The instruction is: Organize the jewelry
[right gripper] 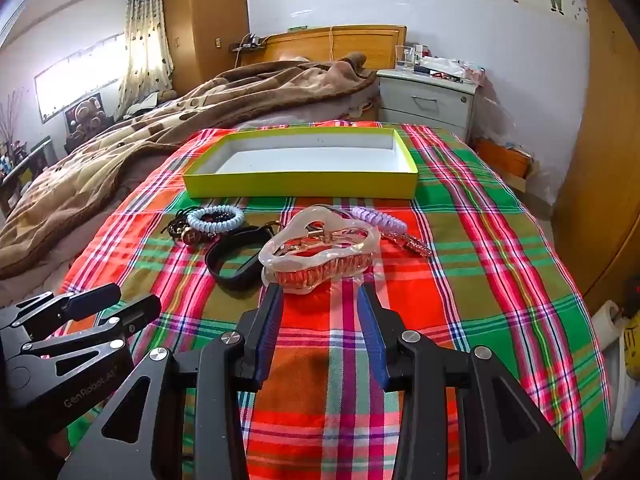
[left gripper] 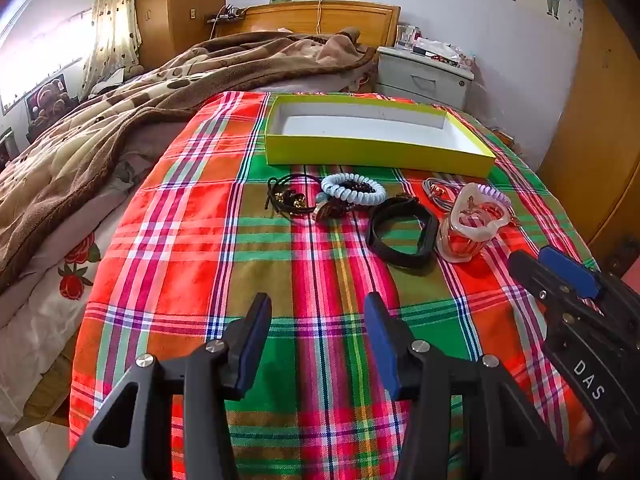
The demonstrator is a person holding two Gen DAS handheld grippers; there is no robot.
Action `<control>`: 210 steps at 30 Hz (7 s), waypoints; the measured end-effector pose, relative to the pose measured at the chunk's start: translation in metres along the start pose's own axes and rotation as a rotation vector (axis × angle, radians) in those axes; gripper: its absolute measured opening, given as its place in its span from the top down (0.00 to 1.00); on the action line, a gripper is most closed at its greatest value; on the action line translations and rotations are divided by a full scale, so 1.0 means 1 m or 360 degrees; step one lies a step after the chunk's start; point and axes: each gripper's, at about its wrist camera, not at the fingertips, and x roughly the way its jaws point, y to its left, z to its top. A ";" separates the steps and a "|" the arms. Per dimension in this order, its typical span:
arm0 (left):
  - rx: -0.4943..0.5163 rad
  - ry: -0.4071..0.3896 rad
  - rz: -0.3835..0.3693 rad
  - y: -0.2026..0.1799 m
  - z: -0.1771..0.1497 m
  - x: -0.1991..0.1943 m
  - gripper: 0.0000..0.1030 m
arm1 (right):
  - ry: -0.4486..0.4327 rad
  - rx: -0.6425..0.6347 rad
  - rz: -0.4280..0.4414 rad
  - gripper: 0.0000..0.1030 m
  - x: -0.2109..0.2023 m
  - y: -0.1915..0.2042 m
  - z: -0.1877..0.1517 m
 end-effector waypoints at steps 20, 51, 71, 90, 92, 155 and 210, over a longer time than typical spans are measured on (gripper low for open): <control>-0.0014 -0.0023 0.0046 0.001 -0.002 -0.004 0.52 | -0.0005 0.0015 -0.0002 0.62 0.000 -0.002 -0.002; -0.0022 -0.0020 0.0038 0.002 -0.001 -0.007 0.52 | 0.0006 0.0016 -0.0007 0.62 0.001 -0.002 -0.003; -0.0026 -0.0016 0.0039 0.003 0.000 -0.004 0.52 | 0.0015 0.0020 -0.0007 0.62 0.004 -0.001 -0.004; -0.0026 0.0023 0.0019 0.007 0.010 0.003 0.52 | 0.0040 0.0124 0.0017 0.62 0.012 -0.014 0.010; -0.0039 0.0027 0.0012 0.011 0.012 0.003 0.52 | 0.0025 0.0203 0.0064 0.62 0.010 -0.022 0.013; 0.0239 0.0319 -0.0238 -0.042 0.059 0.062 0.78 | 0.0296 0.0086 -0.0012 0.89 0.049 -0.074 0.035; -0.0033 0.0091 -0.0210 0.019 0.176 0.076 0.91 | 0.0178 0.0002 0.0005 0.89 0.115 -0.069 0.160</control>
